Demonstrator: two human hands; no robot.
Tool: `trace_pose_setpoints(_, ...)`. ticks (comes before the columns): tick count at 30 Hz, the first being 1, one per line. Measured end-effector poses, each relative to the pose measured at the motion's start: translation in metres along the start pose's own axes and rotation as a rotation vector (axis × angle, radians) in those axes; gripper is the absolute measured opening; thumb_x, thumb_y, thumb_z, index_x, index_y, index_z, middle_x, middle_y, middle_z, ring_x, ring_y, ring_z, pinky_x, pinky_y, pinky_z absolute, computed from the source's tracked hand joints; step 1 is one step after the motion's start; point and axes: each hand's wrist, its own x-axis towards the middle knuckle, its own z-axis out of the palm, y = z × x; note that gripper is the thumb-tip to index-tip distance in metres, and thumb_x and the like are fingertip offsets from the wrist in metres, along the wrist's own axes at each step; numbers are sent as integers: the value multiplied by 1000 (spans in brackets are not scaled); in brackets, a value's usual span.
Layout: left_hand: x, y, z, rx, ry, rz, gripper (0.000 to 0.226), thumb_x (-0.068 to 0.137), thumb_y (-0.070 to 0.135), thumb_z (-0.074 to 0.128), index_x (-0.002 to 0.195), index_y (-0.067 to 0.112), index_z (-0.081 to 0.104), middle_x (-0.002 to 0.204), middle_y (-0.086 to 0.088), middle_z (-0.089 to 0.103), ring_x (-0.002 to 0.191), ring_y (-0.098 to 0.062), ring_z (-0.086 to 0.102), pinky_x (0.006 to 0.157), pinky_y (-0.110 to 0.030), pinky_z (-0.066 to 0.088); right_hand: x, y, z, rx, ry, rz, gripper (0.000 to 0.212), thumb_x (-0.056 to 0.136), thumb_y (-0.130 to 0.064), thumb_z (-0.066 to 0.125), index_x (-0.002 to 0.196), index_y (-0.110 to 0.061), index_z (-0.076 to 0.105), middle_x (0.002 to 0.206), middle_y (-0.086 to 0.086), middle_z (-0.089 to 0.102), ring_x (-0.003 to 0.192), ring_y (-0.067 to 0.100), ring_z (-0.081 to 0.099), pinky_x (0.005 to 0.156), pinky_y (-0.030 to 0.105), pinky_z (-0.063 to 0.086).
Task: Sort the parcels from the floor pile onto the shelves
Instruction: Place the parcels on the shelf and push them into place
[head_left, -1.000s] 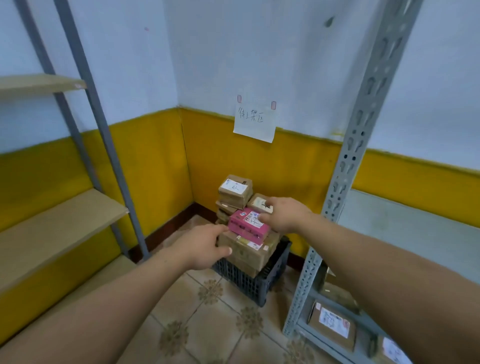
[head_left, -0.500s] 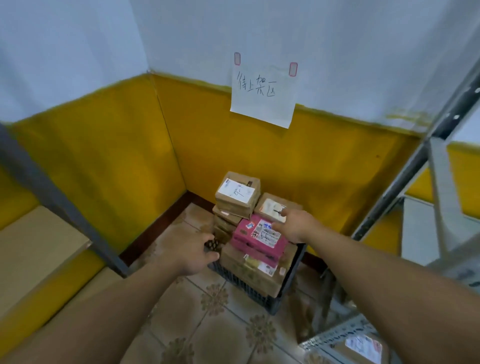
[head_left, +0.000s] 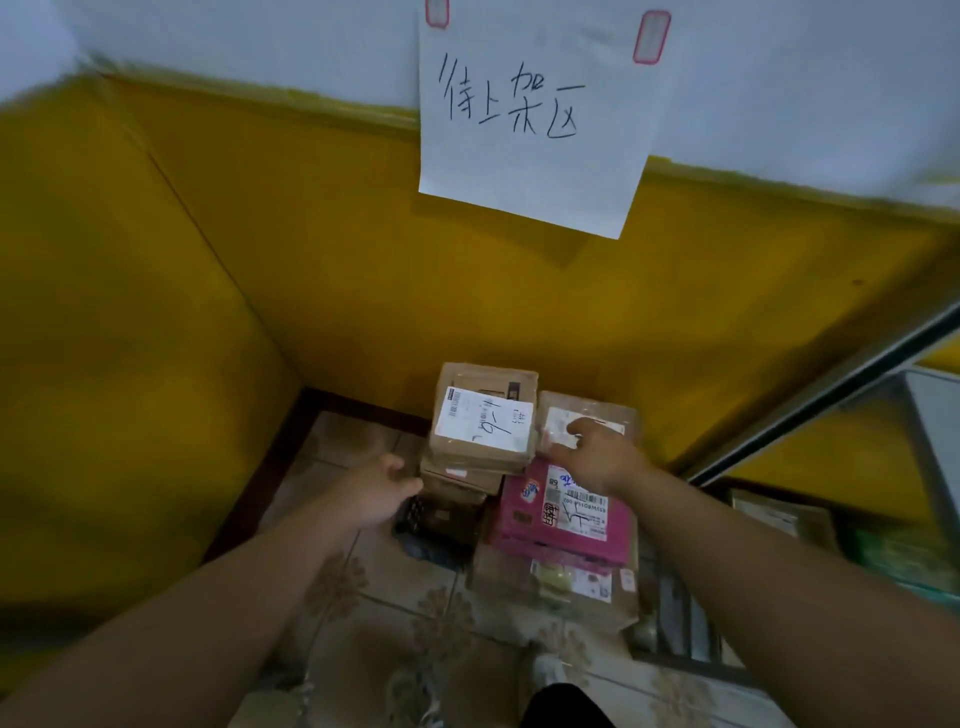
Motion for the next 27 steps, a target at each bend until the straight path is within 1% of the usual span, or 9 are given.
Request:
trace_pose_setpoints(4, 49, 7, -5, -125, -9, -28, 61, 95, 38, 57, 148, 16, 37, 152, -6, 39, 136, -25, 40, 107, -37, 33, 41, -4, 5, 32, -37, 30, 68, 99, -50, 49, 153, -16, 28, 151, 14, 44, 117, 29, 58, 86, 32, 48)
trace_pose_setpoints(9, 97, 17, 14, -410, -32, -102, 82, 81, 53, 68, 149, 26, 30, 148, 0, 44, 132, -26, 45, 109, -45, 35, 90, -12, 12, 219, -13, 1, 72, 98, -49, 52, 156, -17, 23, 154, 14, 40, 128, 33, 51, 96, 34, 43)
trace_pose_setpoints(12, 107, 25, 33, -641, -122, -139, 50, 82, 44, 71, 125, 32, 48, 126, 4, 60, 119, -23, 55, 107, -50, 39, 102, -18, 23, 448, -53, 39, 68, 99, -42, 53, 156, -23, 21, 149, 9, 47, 121, 32, 56, 95, 39, 47)
trace_pose_setpoints(15, 108, 32, 42, -812, -98, -182, 47, 86, 35, 70, 127, 29, 48, 120, 2, 63, 109, -22, 60, 105, -51, 41, 100, -23, 33, 596, -19, 92, 66, 100, -38, 54, 156, -30, 20, 147, 4, 48, 122, 32, 55, 97, 42, 47)
trace_pose_setpoints(18, 109, 30, 37, -1004, -76, -209, 41, 87, 22, 70, 117, 33, 44, 121, -1, 63, 109, -26, 61, 103, -55, 42, 96, -23, 32, 660, 8, 77, 55, 101, -37, 50, 152, -32, 29, 131, 0, 56, 96, 20, 60, 80, 34, 50)
trace_pose_setpoints(19, 109, 28, 34, -1016, -71, -222, 46, 86, 18, 70, 119, 33, 43, 122, -2, 62, 110, -26, 60, 103, -55, 42, 95, -23, 31, 670, 2, 60, 51, 102, -38, 49, 150, -32, 34, 128, -1, 57, 93, 17, 59, 80, 35, 51)
trace_pose_setpoints(22, 110, 20, 32, -985, -62, -250, 63, 86, 15, 71, 137, 32, 37, 128, -4, 59, 116, -28, 56, 103, -56, 41, 98, -23, 26, 663, -33, 28, 43, 102, -43, 47, 143, -29, 47, 125, -1, 63, 108, 23, 61, 98, 44, 49)
trace_pose_setpoints(25, 113, 19, 36, -1023, -84, -264, 42, 92, 18, 63, 130, 29, 46, 128, -6, 59, 119, -28, 54, 105, -52, 42, 116, -21, 21, 644, -68, 42, 40, 102, -46, 44, 133, -23, 56, 119, 5, 66, 111, 29, 61, 99, 47, 48)
trace_pose_setpoints(27, 118, 19, 40, -999, -46, -249, 32, 96, 15, 57, 126, 26, 51, 123, -5, 64, 117, -26, 57, 100, -47, 46, 131, -14, 19, 637, -28, 41, 36, 103, -42, 43, 124, -18, 59, 110, 10, 66, 105, 33, 62, 88, 41, 49)
